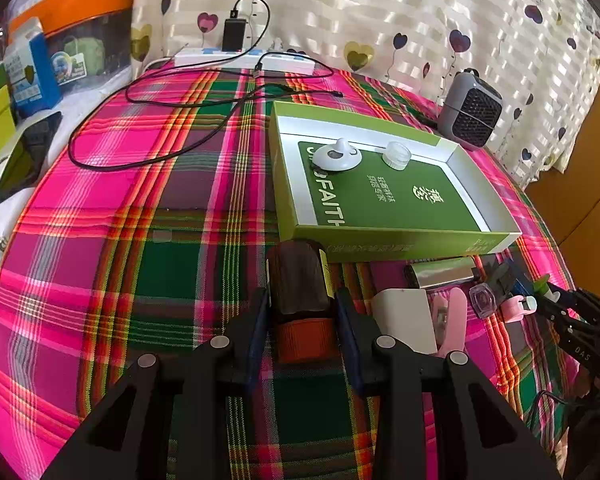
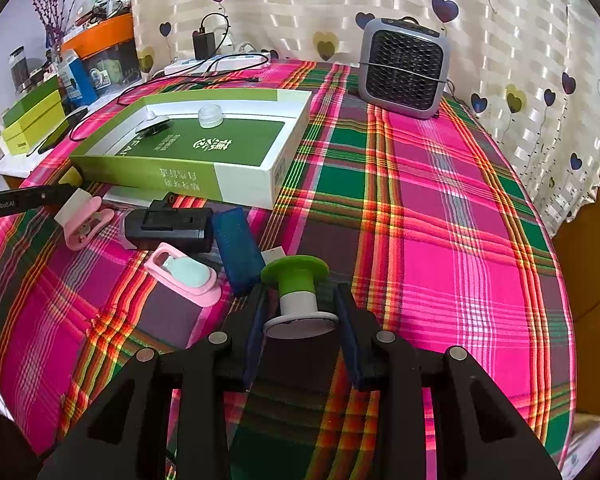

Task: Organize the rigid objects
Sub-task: 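Grasp the brown red-capped bottle with the left tool while the right tool grasps the green-topped suction holder, then carry the bottle with the left tool while the right tool carries the suction holder into the tray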

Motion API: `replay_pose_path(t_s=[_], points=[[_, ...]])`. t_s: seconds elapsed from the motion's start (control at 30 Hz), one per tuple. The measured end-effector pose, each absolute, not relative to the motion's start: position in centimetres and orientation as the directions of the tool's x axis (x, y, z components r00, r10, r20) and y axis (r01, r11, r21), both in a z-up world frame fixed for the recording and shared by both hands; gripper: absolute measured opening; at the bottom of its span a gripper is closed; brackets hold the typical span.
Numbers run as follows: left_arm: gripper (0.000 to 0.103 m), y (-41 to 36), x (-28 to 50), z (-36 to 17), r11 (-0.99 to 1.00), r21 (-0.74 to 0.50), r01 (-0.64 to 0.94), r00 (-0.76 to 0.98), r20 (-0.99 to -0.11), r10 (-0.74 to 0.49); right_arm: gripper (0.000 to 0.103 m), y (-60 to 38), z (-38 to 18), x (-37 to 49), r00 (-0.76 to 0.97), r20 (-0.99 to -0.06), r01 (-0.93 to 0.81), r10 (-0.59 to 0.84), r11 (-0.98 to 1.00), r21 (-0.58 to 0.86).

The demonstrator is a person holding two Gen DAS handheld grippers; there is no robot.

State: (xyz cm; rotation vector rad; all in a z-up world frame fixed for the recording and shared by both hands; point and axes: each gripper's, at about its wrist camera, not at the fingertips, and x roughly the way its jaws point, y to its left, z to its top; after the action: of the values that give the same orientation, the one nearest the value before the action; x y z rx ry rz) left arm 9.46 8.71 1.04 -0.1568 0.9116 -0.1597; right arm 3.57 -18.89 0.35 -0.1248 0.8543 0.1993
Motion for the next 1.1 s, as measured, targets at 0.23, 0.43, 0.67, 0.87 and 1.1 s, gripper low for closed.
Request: replay_pose_path(t_s=[0.23,0.43,0.67,0.87,1.1], points=[[0.031,9.0,9.2,1.4,0.978,-0.197,0.068,0.615,-0.764,-0.197,0.035,-19.0,0.6,3.4,0.647,-0.750,-0.223,0.133,0.975,-0.019],[0.031,9.3,8.6,2.5,0.977,-0.200,0.074,0.632,-0.748,-0.201,0.035,-19.0,1.8,3.5,0.668,-0.731,-0.220,0.136,0.975,-0.019],[0.031,9.2,8.1,4.1,0.975,-0.200,0.096,0.648,-0.731,-0.214,0.035,-18.7,3.2,3.5,0.684,-0.714,-0.224,0.151,0.974,-0.008],[0.031,8.9,8.5,5.3,0.973,-0.202,0.113,0.656,-0.720,-0.226,0.035,-18.2,4.5,4.0,0.693,-0.700,-0.235,0.172,0.972,0.006],[0.031,7.9,9.9,6.0,0.970,-0.199,0.140,0.653,-0.718,-0.241,0.035,-16.6,6.1,5.9,0.700,-0.684,-0.260,0.205,0.965,0.024]])
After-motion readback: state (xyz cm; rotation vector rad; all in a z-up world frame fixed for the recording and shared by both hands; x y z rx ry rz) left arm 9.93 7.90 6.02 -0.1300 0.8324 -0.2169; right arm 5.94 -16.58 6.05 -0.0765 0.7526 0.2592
